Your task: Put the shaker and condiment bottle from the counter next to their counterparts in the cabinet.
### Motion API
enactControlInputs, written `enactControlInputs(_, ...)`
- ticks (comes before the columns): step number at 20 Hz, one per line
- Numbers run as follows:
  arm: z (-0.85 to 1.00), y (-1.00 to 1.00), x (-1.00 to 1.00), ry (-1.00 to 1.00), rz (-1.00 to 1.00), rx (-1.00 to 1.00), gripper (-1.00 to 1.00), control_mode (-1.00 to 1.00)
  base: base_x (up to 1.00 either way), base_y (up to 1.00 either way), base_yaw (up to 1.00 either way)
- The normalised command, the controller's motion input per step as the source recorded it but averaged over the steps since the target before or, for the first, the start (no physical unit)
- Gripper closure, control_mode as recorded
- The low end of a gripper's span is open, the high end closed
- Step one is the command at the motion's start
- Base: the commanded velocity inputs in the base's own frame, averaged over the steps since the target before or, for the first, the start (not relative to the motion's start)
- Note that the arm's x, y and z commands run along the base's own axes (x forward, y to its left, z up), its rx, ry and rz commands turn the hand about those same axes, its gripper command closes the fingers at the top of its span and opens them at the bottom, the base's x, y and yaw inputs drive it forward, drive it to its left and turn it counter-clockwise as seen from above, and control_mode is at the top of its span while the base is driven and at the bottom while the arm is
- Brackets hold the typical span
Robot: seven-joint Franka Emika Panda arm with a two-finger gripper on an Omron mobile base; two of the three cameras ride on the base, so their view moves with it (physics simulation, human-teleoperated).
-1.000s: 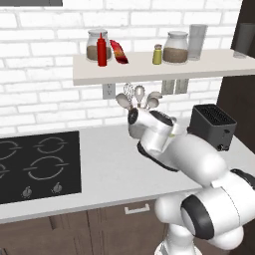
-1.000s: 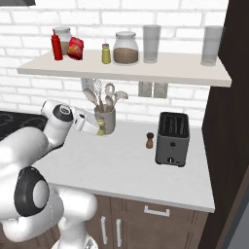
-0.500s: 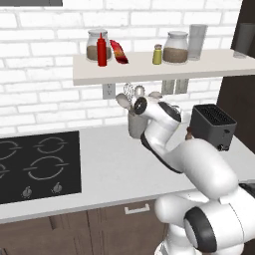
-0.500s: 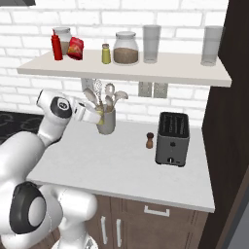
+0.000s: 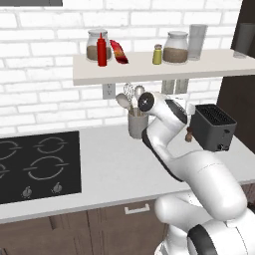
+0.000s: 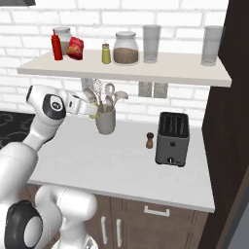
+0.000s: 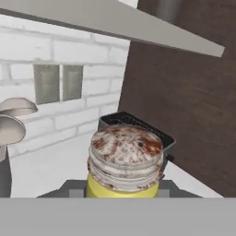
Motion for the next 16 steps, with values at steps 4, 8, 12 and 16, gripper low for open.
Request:
enactControlInputs(4,0.15,0.03,-0.1,-0.03,0.17,-0.05,1.0,-1.0,0.0,0.0,0.0)
enactControlInputs(8,0.4,-0.06,-0.07,0.0,0.2,0.0,1.0,-1.0,0.0,0.0,0.0)
enactControlInputs(12,0.57,-0.08,0.0,0.0,0.17,0.0,1.0,-1.0,0.0,0.0,0.0)
enactControlInputs(16,0.63,-0.06,0.0,0.0,0.12,0.0,1.0,-1.0,0.0,0.0,0.0)
